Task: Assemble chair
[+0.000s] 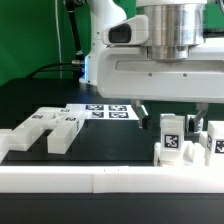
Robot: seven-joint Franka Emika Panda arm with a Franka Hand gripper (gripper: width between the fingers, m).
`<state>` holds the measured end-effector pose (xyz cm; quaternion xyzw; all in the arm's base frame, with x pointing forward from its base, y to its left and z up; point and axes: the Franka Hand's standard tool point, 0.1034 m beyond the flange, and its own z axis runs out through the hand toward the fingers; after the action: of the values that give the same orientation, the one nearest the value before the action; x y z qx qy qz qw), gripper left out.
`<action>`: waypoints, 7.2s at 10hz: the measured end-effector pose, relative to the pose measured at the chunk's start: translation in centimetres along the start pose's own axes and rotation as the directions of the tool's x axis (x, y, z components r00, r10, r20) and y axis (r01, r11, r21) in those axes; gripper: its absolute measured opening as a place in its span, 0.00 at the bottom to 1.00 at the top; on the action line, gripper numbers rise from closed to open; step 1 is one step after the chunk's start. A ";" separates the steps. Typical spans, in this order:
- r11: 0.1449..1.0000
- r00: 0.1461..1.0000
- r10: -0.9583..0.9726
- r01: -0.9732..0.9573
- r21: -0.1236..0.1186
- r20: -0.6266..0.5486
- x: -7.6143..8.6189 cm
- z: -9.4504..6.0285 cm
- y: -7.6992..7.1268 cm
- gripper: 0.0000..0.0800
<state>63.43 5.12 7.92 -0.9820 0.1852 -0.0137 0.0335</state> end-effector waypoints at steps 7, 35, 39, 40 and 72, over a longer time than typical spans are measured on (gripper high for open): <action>0.969 0.969 0.247 -0.247 0.001 0.002 0.0 0.1 0.0 0.36; 0.963 0.962 0.270 -0.270 -0.012 0.029 -0.5 0.1 -0.6 0.81; 0.999 0.999 0.039 -0.039 -0.020 0.025 -0.5 0.1 -0.3 0.81; 0.999 0.999 0.042 -0.041 -0.021 0.025 -0.4 0.1 -0.3 0.81; 0.975 0.975 0.223 -0.222 0.016 -0.018 0.0 0.2 -0.4 0.81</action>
Offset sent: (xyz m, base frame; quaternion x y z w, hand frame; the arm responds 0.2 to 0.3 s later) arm 0.0000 0.0000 0.0000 0.0000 0.0000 0.0000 1.0000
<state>63.58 5.53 7.72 -0.9547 0.2942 -0.0207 0.0400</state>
